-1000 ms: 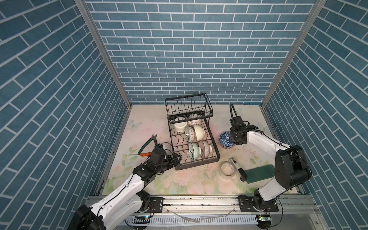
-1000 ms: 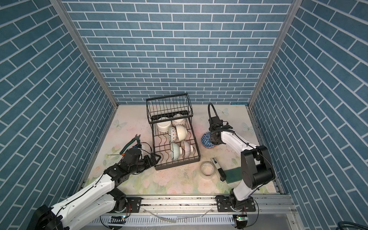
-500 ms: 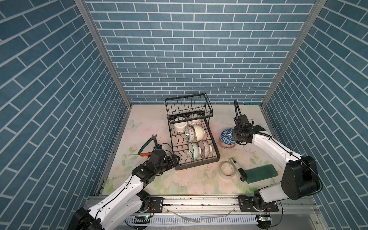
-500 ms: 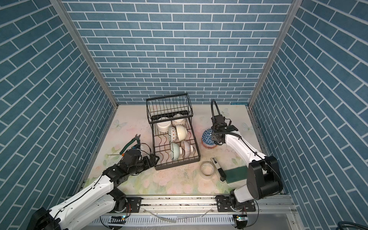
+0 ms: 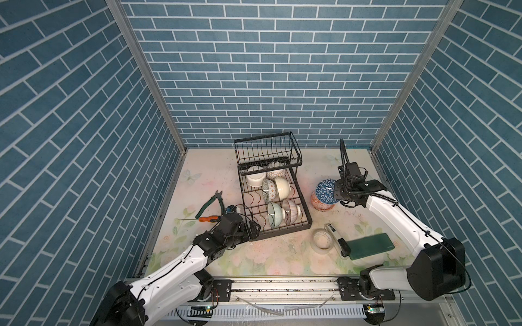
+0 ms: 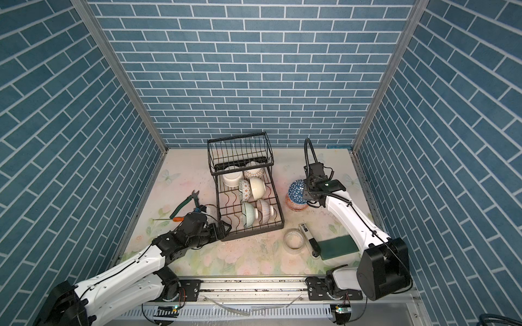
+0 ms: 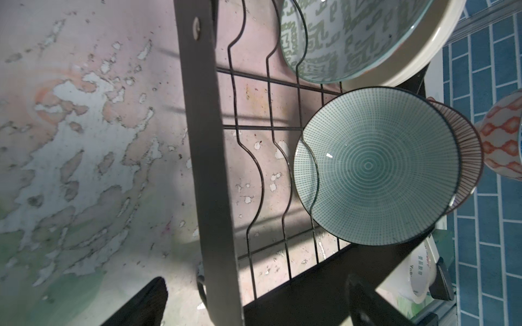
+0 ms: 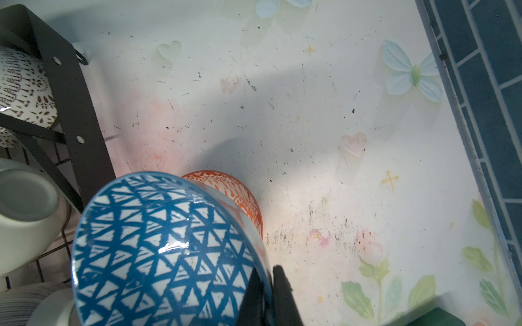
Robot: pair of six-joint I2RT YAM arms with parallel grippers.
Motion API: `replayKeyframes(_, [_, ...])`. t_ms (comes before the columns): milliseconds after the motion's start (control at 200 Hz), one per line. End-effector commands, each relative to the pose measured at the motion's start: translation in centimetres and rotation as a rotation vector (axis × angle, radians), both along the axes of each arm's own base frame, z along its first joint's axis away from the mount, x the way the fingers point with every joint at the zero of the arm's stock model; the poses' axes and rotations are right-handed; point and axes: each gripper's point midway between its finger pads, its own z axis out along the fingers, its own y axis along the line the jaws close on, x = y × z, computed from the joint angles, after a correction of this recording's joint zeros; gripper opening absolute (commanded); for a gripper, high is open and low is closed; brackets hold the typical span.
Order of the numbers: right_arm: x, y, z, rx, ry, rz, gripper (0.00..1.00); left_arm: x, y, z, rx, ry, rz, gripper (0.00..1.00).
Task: Load the bowls into the dish rack
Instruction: 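Carry the blue triangle bowl toward the rack while the left gripper approaches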
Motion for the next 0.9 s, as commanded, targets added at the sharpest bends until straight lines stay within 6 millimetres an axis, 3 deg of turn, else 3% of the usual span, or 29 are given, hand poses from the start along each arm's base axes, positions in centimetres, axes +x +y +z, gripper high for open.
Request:
replayKeyframes(0, [0.1,-0.3,1.7,-0.004,-0.051,0.004,0.00,1.0,-1.0,1.5,-0.027,-0.050,0.008,1.00])
replayKeyframes(360, [-0.1,-0.4,1.8,-0.010,-0.052,0.003,0.00,1.6,-4.6,2.6,-0.054,-0.074,-0.069,1.00])
replayKeyframes(895, [-0.9,-1.3,1.4,-0.048,-0.040,-0.012,0.00,2.1,-9.3,2.1,-0.063,-0.063,-0.168,1.00])
